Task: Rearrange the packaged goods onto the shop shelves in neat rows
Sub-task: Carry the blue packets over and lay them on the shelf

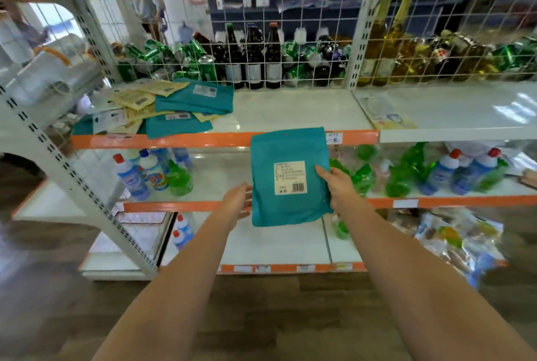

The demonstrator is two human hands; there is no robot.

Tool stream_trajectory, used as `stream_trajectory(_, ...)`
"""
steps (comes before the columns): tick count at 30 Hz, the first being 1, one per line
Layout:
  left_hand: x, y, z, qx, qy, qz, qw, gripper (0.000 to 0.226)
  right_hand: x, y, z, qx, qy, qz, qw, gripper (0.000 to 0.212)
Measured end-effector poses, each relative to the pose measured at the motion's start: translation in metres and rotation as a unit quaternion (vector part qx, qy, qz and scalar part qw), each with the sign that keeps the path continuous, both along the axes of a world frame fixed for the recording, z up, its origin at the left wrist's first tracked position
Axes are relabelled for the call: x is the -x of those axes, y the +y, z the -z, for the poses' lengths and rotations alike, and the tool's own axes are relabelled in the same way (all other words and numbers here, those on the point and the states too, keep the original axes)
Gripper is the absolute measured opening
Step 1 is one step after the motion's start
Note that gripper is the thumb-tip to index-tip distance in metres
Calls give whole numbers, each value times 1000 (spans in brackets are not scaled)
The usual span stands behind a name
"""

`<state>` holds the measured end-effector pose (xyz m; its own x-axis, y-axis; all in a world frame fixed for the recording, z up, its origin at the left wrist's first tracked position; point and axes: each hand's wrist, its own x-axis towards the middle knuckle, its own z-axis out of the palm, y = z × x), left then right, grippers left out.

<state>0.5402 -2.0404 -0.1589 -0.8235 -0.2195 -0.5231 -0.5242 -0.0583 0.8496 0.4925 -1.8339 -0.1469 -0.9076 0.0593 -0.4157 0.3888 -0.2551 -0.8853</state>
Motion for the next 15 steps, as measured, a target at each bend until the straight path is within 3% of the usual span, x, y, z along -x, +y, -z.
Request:
stream_trajectory(6, -10, 9, -1, -117, 8, 68, 991, 28, -6, -2, -12, 16, 19, 20, 999, 10)
stream_trajectory(9, -13, 5, 3, -125, 34, 55, 990, 20, -9, -7, -15, 17, 20, 23, 999, 19)
stream_trajectory(15, -17, -9, 12, -110, 34, 44, 992, 31, -18, -21, -15, -41, 25, 26, 999, 21)
